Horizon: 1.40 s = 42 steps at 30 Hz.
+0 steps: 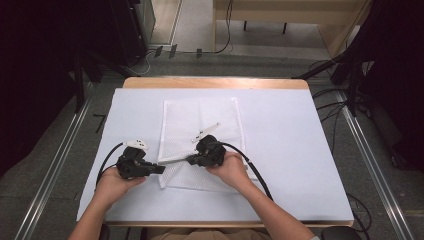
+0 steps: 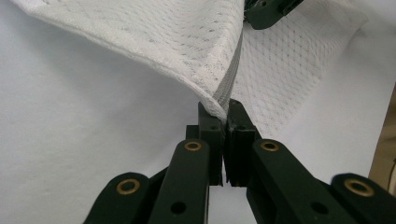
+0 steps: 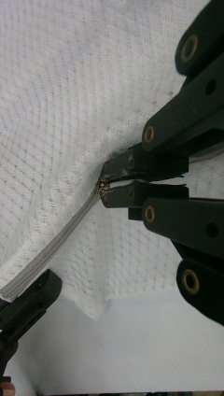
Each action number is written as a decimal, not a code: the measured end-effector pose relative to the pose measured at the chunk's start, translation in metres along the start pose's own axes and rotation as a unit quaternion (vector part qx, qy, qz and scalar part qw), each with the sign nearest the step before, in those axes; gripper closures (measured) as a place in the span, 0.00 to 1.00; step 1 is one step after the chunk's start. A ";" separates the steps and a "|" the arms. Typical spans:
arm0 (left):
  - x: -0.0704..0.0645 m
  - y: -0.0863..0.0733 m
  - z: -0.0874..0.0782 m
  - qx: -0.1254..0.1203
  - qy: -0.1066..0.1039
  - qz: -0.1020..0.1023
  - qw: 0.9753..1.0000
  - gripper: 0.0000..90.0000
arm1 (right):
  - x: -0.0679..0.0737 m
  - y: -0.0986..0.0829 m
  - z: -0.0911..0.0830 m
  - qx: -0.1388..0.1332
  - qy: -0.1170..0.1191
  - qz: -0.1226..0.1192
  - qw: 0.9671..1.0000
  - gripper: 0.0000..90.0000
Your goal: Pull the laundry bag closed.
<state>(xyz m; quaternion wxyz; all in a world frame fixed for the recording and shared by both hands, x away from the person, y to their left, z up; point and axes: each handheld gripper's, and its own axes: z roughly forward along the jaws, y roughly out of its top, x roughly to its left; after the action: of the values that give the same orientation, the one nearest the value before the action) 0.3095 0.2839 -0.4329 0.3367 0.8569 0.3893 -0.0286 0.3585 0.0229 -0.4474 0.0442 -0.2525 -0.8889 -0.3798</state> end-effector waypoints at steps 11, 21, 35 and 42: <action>0.000 0.000 0.000 0.000 -0.001 0.001 1.000 0.98 | -0.002 -0.003 -0.003 -0.001 -0.002 -0.002 1.000 0.98; 0.001 -0.001 -0.001 0.000 -0.003 -0.001 1.000 0.98 | -0.005 -0.006 -0.006 0.004 -0.010 -0.001 1.000 0.98; 0.000 -0.001 -0.001 0.002 -0.003 -0.002 1.000 0.98 | -0.008 -0.009 -0.009 0.006 -0.013 0.004 1.000 0.98; 0.000 -0.001 -0.001 0.004 -0.004 -0.002 1.000 0.99 | -0.010 -0.010 -0.010 0.006 -0.012 0.002 1.000 0.98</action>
<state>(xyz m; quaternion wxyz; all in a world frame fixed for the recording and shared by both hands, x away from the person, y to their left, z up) 0.3087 0.2852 -0.4332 0.3351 0.8574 0.3892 -0.0340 0.3608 0.0062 -0.4494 0.0360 -0.2585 -0.8911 -0.3711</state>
